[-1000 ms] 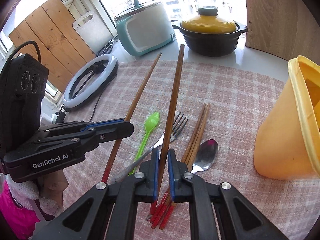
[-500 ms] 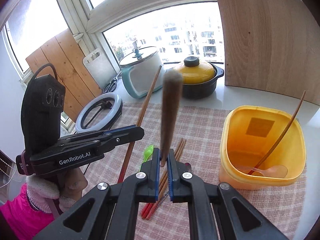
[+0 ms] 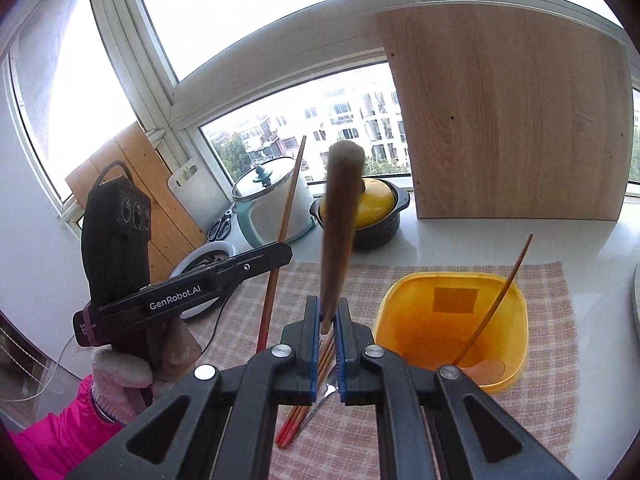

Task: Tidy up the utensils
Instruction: 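Lift the chopstick with the left tool while the right tool carries its chopstick to the container, then open the left tool over the yellow container while the right tool drops its chopstick inside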

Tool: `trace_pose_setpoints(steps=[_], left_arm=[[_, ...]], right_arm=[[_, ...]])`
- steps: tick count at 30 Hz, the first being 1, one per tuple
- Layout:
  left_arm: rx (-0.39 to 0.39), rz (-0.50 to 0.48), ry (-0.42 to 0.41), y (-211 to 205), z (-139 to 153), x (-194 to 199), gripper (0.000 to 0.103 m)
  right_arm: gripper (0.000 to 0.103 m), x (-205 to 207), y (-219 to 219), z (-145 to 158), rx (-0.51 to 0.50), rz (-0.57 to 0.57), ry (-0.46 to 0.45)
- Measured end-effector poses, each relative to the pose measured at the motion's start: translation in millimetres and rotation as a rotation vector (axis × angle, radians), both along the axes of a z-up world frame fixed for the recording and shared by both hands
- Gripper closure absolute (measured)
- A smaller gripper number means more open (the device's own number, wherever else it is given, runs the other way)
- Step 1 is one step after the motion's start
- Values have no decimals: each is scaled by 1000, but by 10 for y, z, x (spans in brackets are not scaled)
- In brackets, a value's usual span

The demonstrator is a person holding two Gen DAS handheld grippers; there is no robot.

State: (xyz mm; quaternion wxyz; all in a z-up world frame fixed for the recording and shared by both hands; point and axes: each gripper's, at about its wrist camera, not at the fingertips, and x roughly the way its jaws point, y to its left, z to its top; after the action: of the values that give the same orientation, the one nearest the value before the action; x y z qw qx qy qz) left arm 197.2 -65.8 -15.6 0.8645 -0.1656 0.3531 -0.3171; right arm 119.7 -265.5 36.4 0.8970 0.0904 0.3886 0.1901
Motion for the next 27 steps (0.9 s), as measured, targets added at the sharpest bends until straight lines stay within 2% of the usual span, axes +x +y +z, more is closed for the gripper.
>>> trace_pose_setpoints(steps=[6,11,18,22,27], left_arm=[[-29,-5,-44,-269,139,130,99],[-42,-24,-64,-596,126,251,99],[-29,-12,-85,-953,-10,350,99],[13,-4,-124,-1030,-70,309,99],[58,-19,-133,-1071,-172,261,99]], right_arm=[[99,-19,-283,165,-15,-72,-40],[99,-12,-510,167,-50,-131,-35],[99,69,-705,-55,-60,-171,25],[99,115,-771,-188,-61,-177,61],[99,199,-740,-362,-80,-158,110]])
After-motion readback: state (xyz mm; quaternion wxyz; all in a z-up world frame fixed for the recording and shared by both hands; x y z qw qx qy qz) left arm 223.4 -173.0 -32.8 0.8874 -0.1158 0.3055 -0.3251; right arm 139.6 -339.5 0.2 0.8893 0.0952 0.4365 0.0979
